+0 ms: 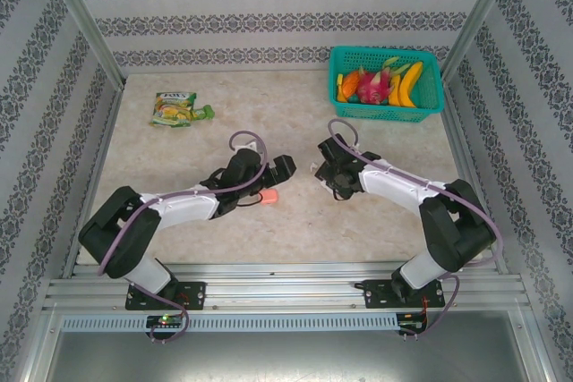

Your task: Insert wireless bluetooth earbuds into charging case

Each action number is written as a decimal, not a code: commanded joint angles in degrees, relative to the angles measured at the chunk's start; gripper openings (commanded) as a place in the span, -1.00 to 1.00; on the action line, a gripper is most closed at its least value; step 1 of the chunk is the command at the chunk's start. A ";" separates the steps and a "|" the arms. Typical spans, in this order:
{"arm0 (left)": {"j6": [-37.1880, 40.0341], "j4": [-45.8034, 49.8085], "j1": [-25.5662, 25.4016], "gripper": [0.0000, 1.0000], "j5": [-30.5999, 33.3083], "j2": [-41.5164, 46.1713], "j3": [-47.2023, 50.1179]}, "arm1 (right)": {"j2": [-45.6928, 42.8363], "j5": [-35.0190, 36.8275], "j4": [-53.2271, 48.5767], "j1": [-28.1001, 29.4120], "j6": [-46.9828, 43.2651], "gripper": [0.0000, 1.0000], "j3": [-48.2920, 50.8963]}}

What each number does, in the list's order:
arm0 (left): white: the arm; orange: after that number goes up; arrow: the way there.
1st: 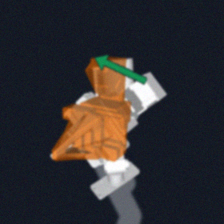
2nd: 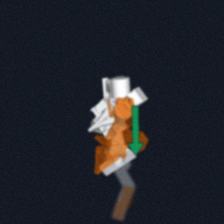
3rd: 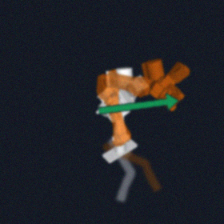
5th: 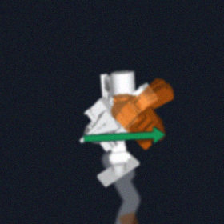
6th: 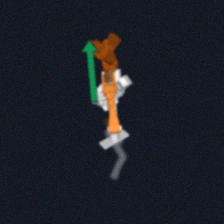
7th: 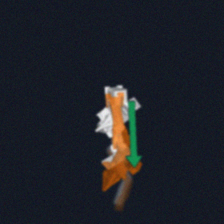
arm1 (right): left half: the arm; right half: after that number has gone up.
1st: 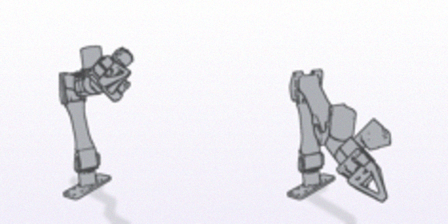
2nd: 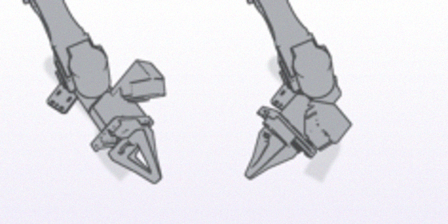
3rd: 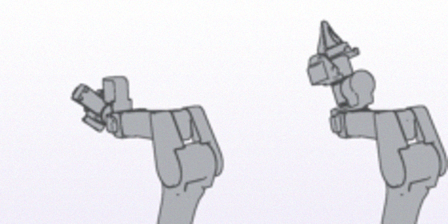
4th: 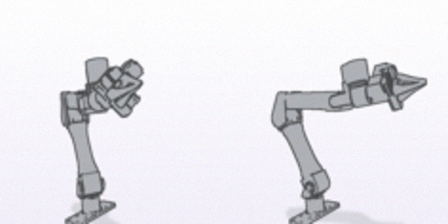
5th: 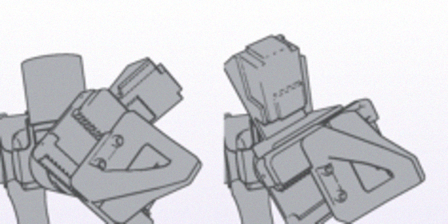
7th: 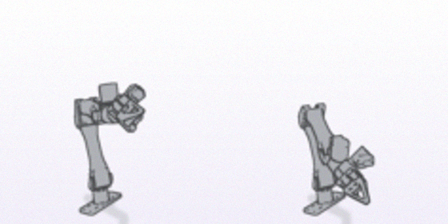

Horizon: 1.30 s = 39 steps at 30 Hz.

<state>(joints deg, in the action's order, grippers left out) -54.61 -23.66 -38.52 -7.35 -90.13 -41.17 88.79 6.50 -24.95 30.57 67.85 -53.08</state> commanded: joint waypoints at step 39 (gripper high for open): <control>2.84 -31.77 -4.30 0.27 -15.35 -25.36 -15.60 | -4.35 -11.33 5.90 -7.34 11.24 0.22 -4.41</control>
<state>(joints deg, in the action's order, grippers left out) -50.83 -51.35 -42.00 -22.48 -114.69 -54.68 85.32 -4.01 -20.10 24.08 78.15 -56.62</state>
